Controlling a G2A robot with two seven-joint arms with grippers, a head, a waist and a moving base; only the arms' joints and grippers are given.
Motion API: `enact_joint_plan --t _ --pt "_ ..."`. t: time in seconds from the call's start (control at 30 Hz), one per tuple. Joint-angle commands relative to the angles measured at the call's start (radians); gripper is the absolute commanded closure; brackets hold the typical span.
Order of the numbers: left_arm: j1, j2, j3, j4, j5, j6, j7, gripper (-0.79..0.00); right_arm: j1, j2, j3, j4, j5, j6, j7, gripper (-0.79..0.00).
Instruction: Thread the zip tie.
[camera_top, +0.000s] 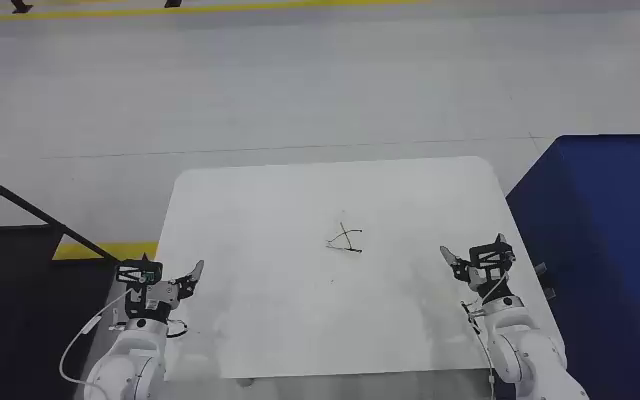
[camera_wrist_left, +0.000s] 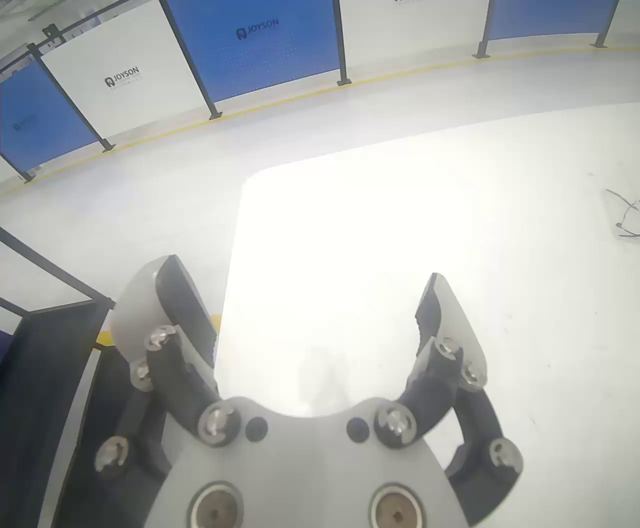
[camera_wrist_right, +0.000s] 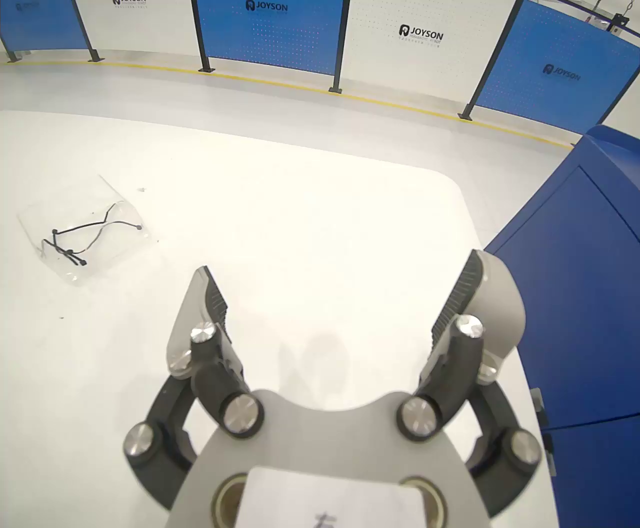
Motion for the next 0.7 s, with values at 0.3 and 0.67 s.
enact_joint_plan --t 0.3,0.67 --pt "0.0 0.0 0.0 0.0 0.0 0.0 0.0 -0.785 0.001 0.0 0.003 0.0 0.003 0.003 -0.002 -0.785" --pt "0.0 0.0 0.0 0.0 0.0 0.0 0.0 -0.785 0.35 0.013 -0.051 -0.042 0.275 -0.332 0.467 -0.785"
